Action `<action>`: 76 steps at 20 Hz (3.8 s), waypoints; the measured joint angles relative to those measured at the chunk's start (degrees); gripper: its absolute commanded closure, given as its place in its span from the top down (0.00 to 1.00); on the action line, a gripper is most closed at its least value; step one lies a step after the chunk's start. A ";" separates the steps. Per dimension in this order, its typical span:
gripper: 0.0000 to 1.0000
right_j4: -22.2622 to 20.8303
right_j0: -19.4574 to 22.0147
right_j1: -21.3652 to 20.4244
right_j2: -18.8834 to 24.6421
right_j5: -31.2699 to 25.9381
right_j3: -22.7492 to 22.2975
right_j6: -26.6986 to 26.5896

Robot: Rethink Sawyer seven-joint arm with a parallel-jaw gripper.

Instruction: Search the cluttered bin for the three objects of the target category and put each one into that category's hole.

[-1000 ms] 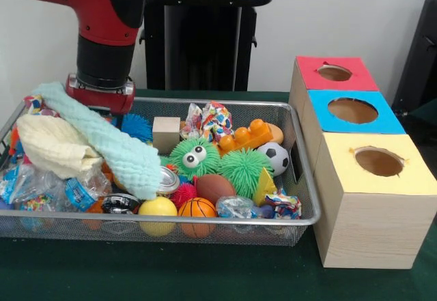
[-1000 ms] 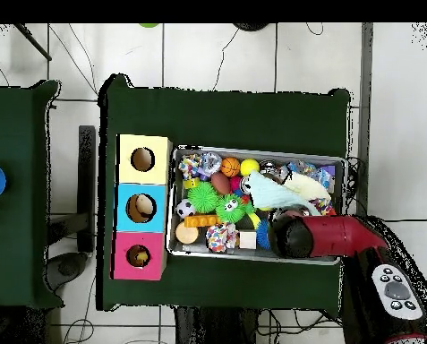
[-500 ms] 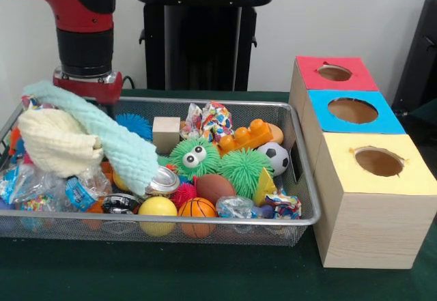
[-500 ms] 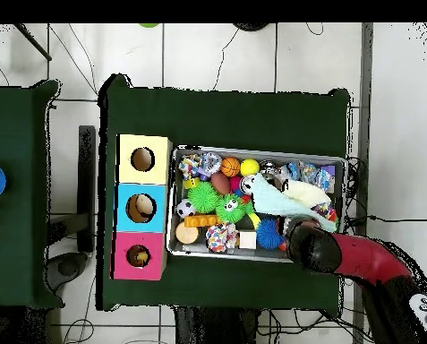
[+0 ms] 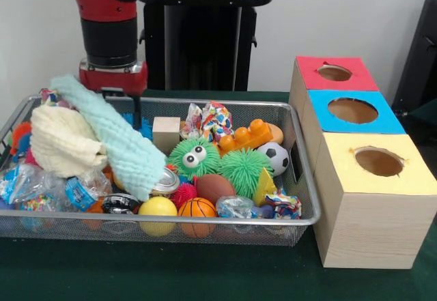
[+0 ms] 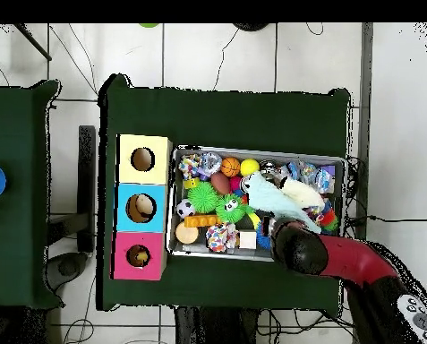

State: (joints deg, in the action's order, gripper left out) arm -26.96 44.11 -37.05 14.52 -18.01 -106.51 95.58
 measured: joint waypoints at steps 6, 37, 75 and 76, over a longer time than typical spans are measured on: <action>1.00 2.09 -1.78 -1.59 0.82 0.00 -1.90 0.00; 1.00 9.44 -8.22 -3.28 2.73 8.08 -5.57 0.00; 1.00 3.96 -7.76 21.54 10.26 28.37 5.75 0.00; 1.00 3.95 -8.20 21.30 9.85 28.18 5.90 0.00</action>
State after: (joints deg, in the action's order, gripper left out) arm -23.01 35.91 -15.75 24.37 10.17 -100.61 95.58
